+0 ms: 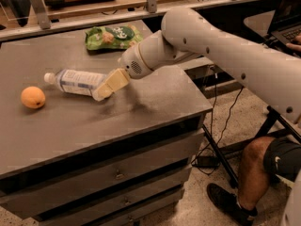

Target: Move blue plastic bottle near orange

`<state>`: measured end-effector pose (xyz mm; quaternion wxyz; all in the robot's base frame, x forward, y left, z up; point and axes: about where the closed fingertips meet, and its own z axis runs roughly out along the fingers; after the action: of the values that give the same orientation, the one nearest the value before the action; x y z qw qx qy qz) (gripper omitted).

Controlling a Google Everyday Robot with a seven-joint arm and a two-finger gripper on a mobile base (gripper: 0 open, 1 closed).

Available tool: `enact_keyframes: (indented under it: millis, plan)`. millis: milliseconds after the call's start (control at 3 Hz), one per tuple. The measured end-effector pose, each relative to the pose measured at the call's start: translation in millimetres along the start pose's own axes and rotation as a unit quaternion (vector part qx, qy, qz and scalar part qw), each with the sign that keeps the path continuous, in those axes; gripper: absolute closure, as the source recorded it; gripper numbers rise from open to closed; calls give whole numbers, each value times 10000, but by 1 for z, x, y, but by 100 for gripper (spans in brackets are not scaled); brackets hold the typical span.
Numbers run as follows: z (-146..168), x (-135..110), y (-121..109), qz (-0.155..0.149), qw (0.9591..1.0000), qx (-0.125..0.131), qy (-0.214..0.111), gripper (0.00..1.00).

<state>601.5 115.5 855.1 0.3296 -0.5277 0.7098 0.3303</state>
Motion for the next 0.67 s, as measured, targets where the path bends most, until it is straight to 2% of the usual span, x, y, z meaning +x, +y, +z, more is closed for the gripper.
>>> enact_keyframes:
  millis: [333, 667]
  plan:
    - [-42, 12, -15, 295, 9981, 549, 16, 0]
    - [-89, 32, -33, 518, 9908, 1236, 177, 0]
